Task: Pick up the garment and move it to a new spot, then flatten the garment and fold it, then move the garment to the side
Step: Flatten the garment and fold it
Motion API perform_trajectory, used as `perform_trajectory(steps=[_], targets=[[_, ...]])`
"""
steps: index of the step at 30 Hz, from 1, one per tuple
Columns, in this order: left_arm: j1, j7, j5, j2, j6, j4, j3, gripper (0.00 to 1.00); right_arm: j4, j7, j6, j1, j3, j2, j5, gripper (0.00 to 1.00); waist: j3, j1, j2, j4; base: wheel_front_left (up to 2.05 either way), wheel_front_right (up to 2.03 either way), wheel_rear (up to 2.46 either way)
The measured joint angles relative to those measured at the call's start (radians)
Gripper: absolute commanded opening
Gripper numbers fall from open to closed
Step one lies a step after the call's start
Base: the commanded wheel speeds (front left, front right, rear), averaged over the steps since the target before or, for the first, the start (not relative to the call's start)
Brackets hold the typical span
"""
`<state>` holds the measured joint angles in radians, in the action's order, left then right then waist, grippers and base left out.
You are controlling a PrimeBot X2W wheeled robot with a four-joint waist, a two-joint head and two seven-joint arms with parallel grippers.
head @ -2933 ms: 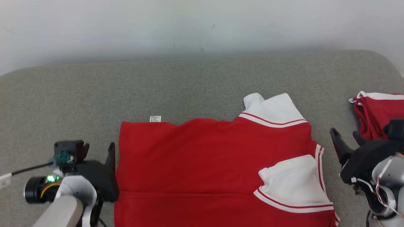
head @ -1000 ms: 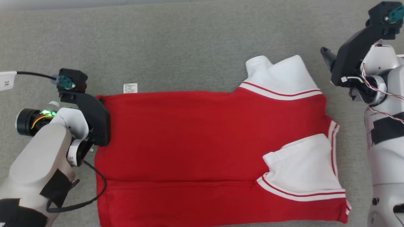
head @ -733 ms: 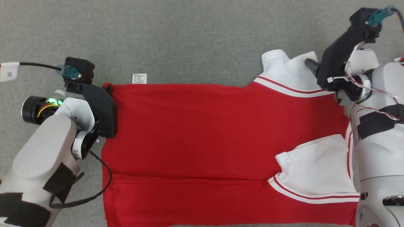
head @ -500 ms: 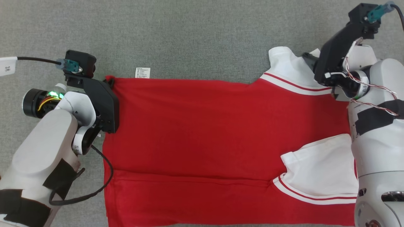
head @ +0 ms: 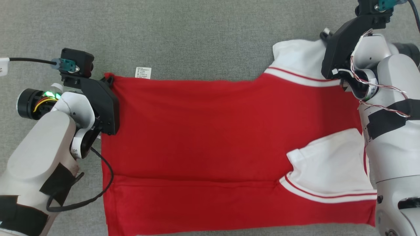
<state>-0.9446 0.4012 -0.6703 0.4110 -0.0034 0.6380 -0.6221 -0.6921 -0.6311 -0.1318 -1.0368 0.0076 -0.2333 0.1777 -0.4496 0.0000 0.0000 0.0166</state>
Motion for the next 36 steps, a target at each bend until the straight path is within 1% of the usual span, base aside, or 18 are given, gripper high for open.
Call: perform_trajectory(steps=[3, 4, 5, 6, 9, 15, 19, 21, 23, 24, 25, 26, 31, 33, 36], targets=[[-0.002, -0.007, -0.002, 0.004, 0.003, -0.002, 0.003, 0.00, -0.006, 0.068, 0.000, -0.008, 0.022, -0.022, -0.006, 0.00, -0.002, 0.0000, 0.0000, 0.004, 0.00, 0.00, 0.00], [-0.002, -0.009, -0.004, 0.006, 0.003, -0.003, 0.004, 0.00, -0.011, 0.083, 0.000, -0.010, 0.024, -0.031, -0.012, 0.28, -0.001, 0.0001, 0.0000, 0.006, 0.00, 0.00, 0.00], [-0.002, -0.011, -0.005, 0.007, 0.003, -0.003, 0.004, 0.00, -0.018, 0.095, 0.000, -0.011, 0.024, -0.041, -0.021, 0.67, 0.000, 0.0000, -0.0001, 0.007, 0.00, 0.00, 0.00], [-0.001, -0.012, -0.006, 0.009, 0.003, -0.003, 0.004, 0.00, -0.026, 0.103, 0.000, -0.011, 0.023, -0.051, -0.031, 1.00, 0.001, 0.0000, 0.0000, 0.007, 0.00, 0.00, 0.00], [0.002, -0.012, -0.009, 0.014, 0.003, -0.004, 0.005, 0.00, -0.044, 0.124, 0.000, -0.011, 0.000, -0.063, -0.058, 1.00, 0.006, 0.0001, 0.0000, 0.011, 0.00, 0.00, 0.00], [0.013, -0.012, -0.016, 0.024, 0.004, -0.002, 0.006, 0.00, -0.066, 0.123, 0.000, -0.011, -0.030, -0.056, -0.072, 1.00, 0.021, 0.0001, 0.0000, 0.018, 0.00, 0.00, 0.00], [0.024, -0.011, -0.018, 0.028, 0.010, -0.004, 0.004, 0.00, -0.087, 0.025, 0.000, 0.007, -0.024, -0.026, -0.042, 1.00, 0.034, 0.0000, 0.0001, 0.021, 0.00, 0.00, 0.00], [0.035, -0.011, -0.020, 0.028, 0.012, -0.007, 0.002, 0.00, -0.082, -0.024, 0.000, 0.025, -0.007, -0.010, -0.023, 1.00, 0.042, 0.0000, 0.0000, 0.022, 0.00, 0.00, 0.00], [0.048, -0.011, -0.026, 0.029, 0.012, -0.012, 0.001, 0.00, -0.061, -0.056, 0.000, 0.048, 0.005, -0.008, -0.001, 1.00, 0.050, 0.0000, 0.0001, 0.024, 0.00, 0.00, 0.00], [0.053, -0.016, -0.026, 0.031, 0.012, -0.015, 0.002, 0.39, -0.049, -0.064, 0.000, 0.058, 0.007, -0.012, 0.009, 1.00, 0.055, 0.0001, 0.0001, 0.024, 0.00, 0.00, 0.00], [0.059, -0.036, -0.026, 0.032, 0.014, -0.019, 0.007, 1.00, -0.033, -0.070, 0.000, 0.067, 0.012, -0.018, 0.016, 1.00, 0.059, 0.0000, 0.0000, 0.025, 0.00, 0.00, 0.00], [0.064, -0.057, -0.026, 0.032, 0.025, -0.020, 0.010, 1.00, -0.019, -0.074, 0.000, 0.076, 0.016, -0.025, 0.019, 1.00, 0.063, 0.0000, 0.0000, 0.026, 0.00, 0.00, 0.00], [0.083, -0.136, -0.013, 0.046, 0.049, -0.020, 0.022, 1.00, 0.035, -0.099, 0.000, 0.126, 0.022, -0.035, 0.034, 1.00, 0.086, 0.0000, 0.0000, 0.028, 0.00, 0.00, 0.00], [0.095, -0.185, -0.006, 0.050, 0.068, -0.029, 0.035, 1.00, 0.053, -0.109, 0.000, 0.144, 0.019, -0.037, 0.036, 1.00, 0.098, 0.0000, 0.0000, 0.027, 0.00, 0.00, 0.00], [0.127, -0.259, -0.005, 0.053, 0.084, -0.059, 0.049, 1.00, 0.080, -0.115, 0.000, 0.169, 0.007, -0.046, 0.044, 1.00, 0.118, -0.0001, 0.0000, 0.022, 0.00, 0.00, 0.00]])
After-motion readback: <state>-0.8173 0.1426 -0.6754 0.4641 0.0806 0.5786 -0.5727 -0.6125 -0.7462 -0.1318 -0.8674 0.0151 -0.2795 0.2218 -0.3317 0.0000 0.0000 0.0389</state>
